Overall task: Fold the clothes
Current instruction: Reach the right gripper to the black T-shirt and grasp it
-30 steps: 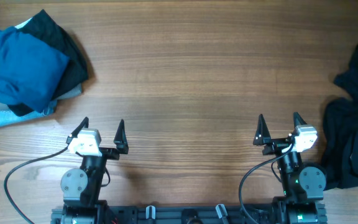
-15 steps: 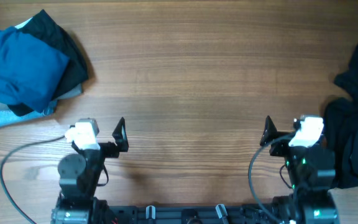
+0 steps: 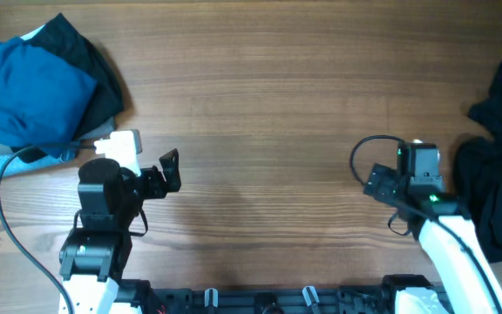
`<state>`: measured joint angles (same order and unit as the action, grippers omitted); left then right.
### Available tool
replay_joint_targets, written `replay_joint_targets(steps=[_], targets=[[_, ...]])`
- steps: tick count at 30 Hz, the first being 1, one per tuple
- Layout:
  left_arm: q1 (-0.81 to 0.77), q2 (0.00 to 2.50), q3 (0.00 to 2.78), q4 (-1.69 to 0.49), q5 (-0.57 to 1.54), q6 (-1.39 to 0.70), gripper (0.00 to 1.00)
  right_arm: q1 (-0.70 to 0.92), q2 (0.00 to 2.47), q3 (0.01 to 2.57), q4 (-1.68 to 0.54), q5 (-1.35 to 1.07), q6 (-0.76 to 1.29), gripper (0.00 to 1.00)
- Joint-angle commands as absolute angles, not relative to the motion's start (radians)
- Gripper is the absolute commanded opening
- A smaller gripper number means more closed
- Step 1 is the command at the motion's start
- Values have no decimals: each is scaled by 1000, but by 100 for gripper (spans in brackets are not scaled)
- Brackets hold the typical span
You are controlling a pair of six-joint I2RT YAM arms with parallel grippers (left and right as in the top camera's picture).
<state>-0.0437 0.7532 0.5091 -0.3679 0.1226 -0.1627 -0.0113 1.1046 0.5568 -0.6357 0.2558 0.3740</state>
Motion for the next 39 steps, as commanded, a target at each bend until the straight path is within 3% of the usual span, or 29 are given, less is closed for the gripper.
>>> replay_joint_targets(steps=[1, 8, 14, 16, 18, 20, 22, 24, 25, 26, 27, 34, 39], targets=[[-37, 765, 526, -369, 142, -169, 100, -109, 1196, 574, -692, 449, 643, 96], [-37, 766, 526, -368, 141, -169, 100, -320, 1285, 574, -704, 472, 656, 95], [-37, 768, 526, -369, 141, -169, 100, -406, 1286, 562, -693, 452, 662, 89], [-37, 769, 526, -369, 141, -169, 100, -407, 1286, 562, -694, 451, 662, 82], [-37, 769, 526, -368, 141, -168, 100, -407, 1286, 562, -702, 439, 661, 50], [-37, 769, 526, -368, 141, -169, 100, -407, 1286, 562, -715, 415, 662, 48], [-37, 769, 526, -368, 141, -169, 100, -407, 1286, 554, -725, 384, 662, 37], [-37, 769, 526, -368, 141, -169, 100, -407, 1286, 531, -723, 371, 672, 41], [-37, 769, 526, -368, 141, -169, 100, -407, 1286, 522, -724, 372, 706, 55], [-37, 769, 526, -368, 141, -169, 100, -407, 1286, 517, -725, 368, 718, 62], [-37, 769, 526, -368, 141, -169, 100, -407, 1286, 514, -729, 364, 735, 62], [-37, 769, 526, -368, 141, -168, 100, -407, 1286, 514, -772, 365, 823, 53], [-37, 769, 526, -368, 141, -168, 100, -407, 1286, 514, -799, 365, 875, 28]])
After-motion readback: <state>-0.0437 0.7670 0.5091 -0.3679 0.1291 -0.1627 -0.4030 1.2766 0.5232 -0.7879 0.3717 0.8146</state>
